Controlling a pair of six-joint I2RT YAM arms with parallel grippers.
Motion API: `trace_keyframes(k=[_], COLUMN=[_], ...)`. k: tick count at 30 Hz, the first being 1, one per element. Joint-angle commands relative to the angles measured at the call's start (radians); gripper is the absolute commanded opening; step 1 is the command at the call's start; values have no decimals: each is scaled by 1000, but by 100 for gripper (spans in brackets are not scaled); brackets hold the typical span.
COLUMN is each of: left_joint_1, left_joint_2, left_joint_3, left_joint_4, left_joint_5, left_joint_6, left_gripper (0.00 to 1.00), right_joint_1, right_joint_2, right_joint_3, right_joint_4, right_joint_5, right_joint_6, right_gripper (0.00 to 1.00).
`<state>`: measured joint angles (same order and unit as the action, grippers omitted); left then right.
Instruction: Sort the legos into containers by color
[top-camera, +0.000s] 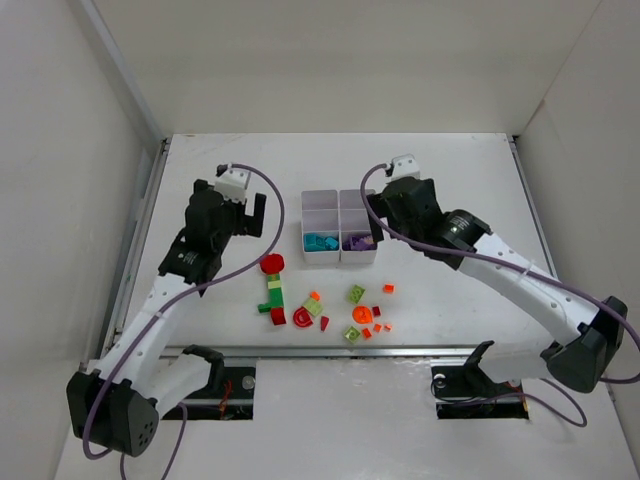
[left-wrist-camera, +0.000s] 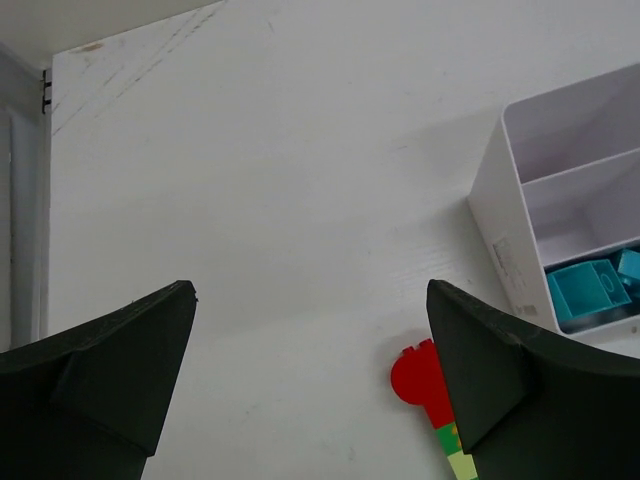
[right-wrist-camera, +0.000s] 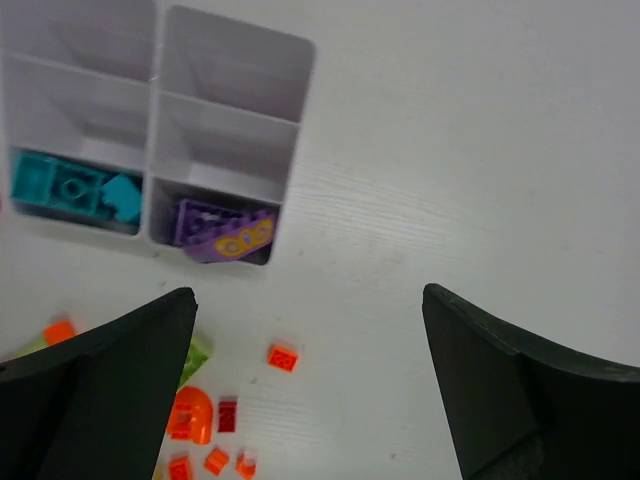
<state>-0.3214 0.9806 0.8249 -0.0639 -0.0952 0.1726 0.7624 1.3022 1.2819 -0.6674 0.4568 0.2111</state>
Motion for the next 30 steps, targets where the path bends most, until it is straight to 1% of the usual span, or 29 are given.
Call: trace_keyframes(k=[1,3,4,5,7,8,9,10,12,13,14,15,16,18,19,20,21,23,24,26,29,30], left_joint_1=[45,82,122,133,133,133,133,133,133,133,133,121,108,108,108,108,108,108,108,108,108,108], left_joint_2=[1,1,1,1,1,-9,-10,-19,-30,-39,-39,-48,-48,-39,-39,-27,-26,-52,-69,-115,-164,-174], left_joint_3=[31,49,60,72,85,85,85,68,28,-22,-45,-59,-70,-70,-82,-93,-107,-168,-190,-227,-291,-318], left_joint_4=[43,12,-35,-60,-94,-105,-105,-105,-27,4,48,49,49,61,81,107,178,254,284,344,387,388], left_joint_5=[-17,-17,20,34,34,34,19,18,18,8,-15,-15,-15,-6,-6,-18,-41,-51,-51,-51,-26,-26], left_joint_6=[-53,-53,-62,-62,-33,-33,-33,-24,8,28,39,39,39,16,7,7,-10,-38,-47,-76,-96,-108], left_gripper=[100,100,100,100,100,100,100,100,100,100,100,100,100,100,100,100,100,100,100,100,100,100], right_joint_1=[3,3,-8,-8,-17,-17,-17,-17,-17,-17,-17,-17,-17,-5,5,5,5,26,26,35,46,46], right_joint_2=[5,5,5,5,-7,-21,-21,-33,-47,-56,-57,-40,-25,35,63,125,155,207,248,275,275,275], right_joint_3=[51,42,31,5,-21,-21,-30,-44,-91,-155,-177,-190,-190,-162,-130,-66,-46,-26,-26,-26,-91,-117], right_joint_4=[-25,76,118,187,230,230,183,160,143,143,126,106,92,62,30,-54,-81,-106,-106,-116,-31,-14], right_joint_5=[328,358,358,294,197,118,100,86,30,8,-16,-76,-104,-104,-69,-46,-34,-52,-62,-73,-110,-122], right_joint_6=[88,88,88,88,88,117,173,292,385,420,526,581,614,637,648,663,701,715,715,731,764,764], right_gripper=[100,100,100,100,100,100,100,100,100,100,96,95,94,94,94,94,94,96,96,96,96,94])
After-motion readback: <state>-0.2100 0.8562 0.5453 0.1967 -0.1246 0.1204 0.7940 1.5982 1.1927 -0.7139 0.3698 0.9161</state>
